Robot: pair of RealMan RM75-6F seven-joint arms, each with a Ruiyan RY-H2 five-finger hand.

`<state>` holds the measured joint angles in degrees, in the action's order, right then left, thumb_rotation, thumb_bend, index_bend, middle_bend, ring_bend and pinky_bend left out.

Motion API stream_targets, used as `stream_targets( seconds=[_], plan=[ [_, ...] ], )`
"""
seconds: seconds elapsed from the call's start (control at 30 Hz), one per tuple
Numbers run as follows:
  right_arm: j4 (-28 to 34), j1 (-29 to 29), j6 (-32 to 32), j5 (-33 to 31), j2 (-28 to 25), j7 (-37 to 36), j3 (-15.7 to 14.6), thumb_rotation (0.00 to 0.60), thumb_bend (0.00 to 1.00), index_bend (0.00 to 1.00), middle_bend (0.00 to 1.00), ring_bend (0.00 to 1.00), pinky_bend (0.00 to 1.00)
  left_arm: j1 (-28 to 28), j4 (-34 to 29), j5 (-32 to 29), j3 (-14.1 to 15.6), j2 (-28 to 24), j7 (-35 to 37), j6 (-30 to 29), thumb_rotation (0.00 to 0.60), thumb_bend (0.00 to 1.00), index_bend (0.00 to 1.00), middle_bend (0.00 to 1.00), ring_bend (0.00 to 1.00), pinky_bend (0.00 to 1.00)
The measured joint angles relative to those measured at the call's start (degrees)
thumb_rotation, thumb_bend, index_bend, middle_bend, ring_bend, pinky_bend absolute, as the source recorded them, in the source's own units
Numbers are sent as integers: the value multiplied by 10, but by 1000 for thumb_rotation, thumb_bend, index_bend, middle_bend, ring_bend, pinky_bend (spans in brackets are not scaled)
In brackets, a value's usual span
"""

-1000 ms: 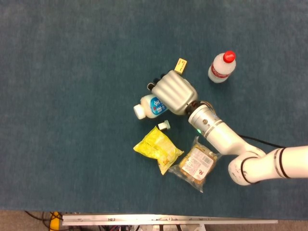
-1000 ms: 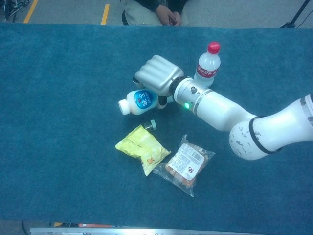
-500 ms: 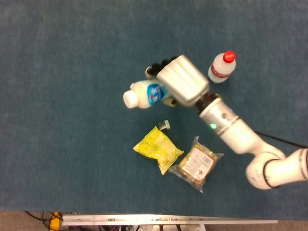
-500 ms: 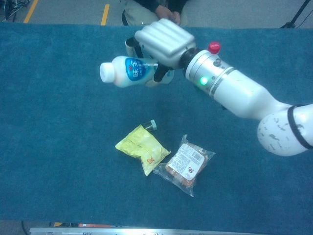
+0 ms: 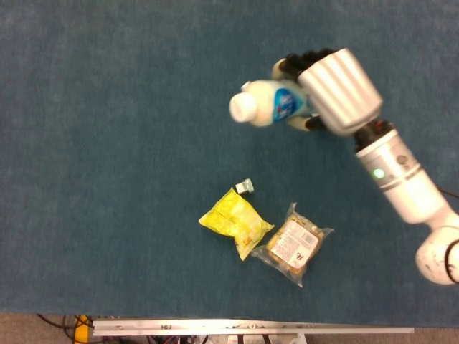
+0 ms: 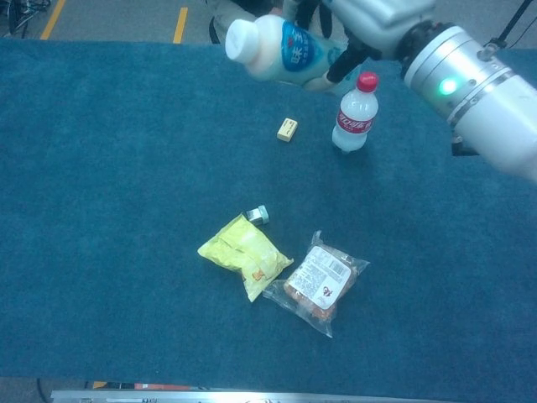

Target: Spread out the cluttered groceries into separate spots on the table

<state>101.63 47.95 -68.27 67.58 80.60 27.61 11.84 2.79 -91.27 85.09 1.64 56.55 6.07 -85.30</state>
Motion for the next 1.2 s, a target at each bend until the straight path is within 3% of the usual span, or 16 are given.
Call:
stream_targets(
  seconds=[0.53,1.2],
  plan=[
    [29,-42,-25,-22,-65,-15,32,600,70,663,613,592,616,-3,-1,1,2,2,-2,6,600,441,373,336,268,199],
    [37,-139,-10,128,-170,-77,-94,600,71,663,623,592,617,-12,2,6,3,9,0,17,600,441,373,336,268,199]
  ],
)
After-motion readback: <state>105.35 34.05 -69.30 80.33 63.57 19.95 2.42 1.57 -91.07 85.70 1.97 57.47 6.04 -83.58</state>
